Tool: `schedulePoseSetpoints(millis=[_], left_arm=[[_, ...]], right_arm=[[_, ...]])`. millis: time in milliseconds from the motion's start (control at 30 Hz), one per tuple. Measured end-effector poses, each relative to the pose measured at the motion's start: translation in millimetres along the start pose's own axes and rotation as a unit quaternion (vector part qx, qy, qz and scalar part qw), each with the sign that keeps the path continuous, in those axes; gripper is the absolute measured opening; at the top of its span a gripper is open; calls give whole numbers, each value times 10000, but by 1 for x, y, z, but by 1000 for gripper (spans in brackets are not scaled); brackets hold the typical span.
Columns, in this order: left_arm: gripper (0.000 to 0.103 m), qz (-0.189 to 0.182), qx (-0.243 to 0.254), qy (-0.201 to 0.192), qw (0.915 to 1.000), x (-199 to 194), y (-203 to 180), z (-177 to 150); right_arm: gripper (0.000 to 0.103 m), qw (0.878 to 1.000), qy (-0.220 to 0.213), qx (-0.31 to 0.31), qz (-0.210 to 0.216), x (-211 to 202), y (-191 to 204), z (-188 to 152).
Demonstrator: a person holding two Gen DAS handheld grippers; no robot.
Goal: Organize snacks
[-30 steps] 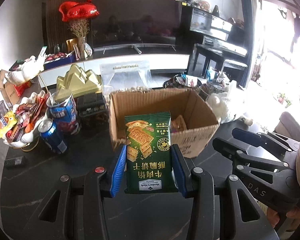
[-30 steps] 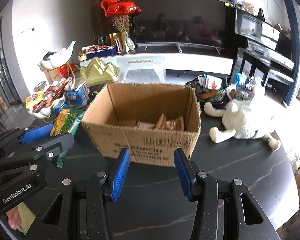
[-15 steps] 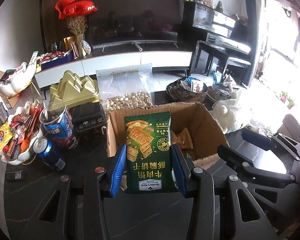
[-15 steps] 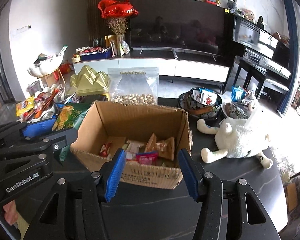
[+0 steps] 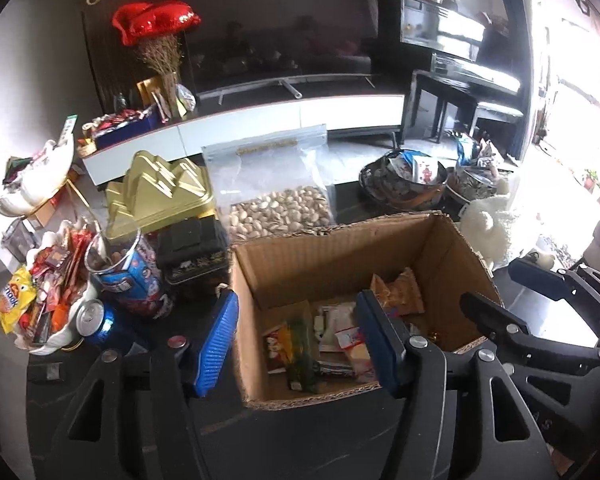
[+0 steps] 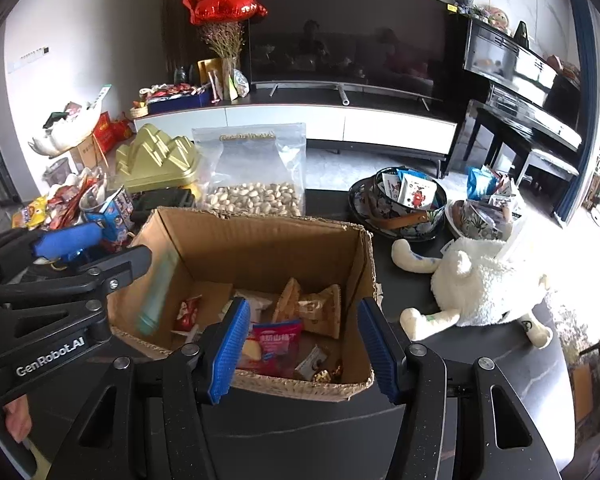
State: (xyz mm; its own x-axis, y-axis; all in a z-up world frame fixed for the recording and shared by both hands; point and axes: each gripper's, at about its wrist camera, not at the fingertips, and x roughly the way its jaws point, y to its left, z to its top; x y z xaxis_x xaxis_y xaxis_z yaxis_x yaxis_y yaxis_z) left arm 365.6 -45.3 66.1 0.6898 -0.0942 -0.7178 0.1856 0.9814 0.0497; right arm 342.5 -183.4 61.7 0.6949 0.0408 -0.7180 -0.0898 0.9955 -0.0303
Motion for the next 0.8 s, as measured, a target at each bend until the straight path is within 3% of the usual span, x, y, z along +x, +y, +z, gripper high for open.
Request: schedulePoseSetpoints(millis=[133,267,400,800], left_arm=[[67,77,-120,-47,9999,-10,5,-9],[78,392,-139,-241,9988,-25,6,-19],[87,561,-132,-442,9974,-46,7,-31],[101,599,-250,-1182,9909,-119,5,-76]], right_arm=[[58,10000,32,-4,21,0,0,-4],[70,10000,-93,15,6,-11,2,-10],[72,9999,-165,25,31,-24,3,-16],[83,9970,-768,104,-44,-93,5,-48]])
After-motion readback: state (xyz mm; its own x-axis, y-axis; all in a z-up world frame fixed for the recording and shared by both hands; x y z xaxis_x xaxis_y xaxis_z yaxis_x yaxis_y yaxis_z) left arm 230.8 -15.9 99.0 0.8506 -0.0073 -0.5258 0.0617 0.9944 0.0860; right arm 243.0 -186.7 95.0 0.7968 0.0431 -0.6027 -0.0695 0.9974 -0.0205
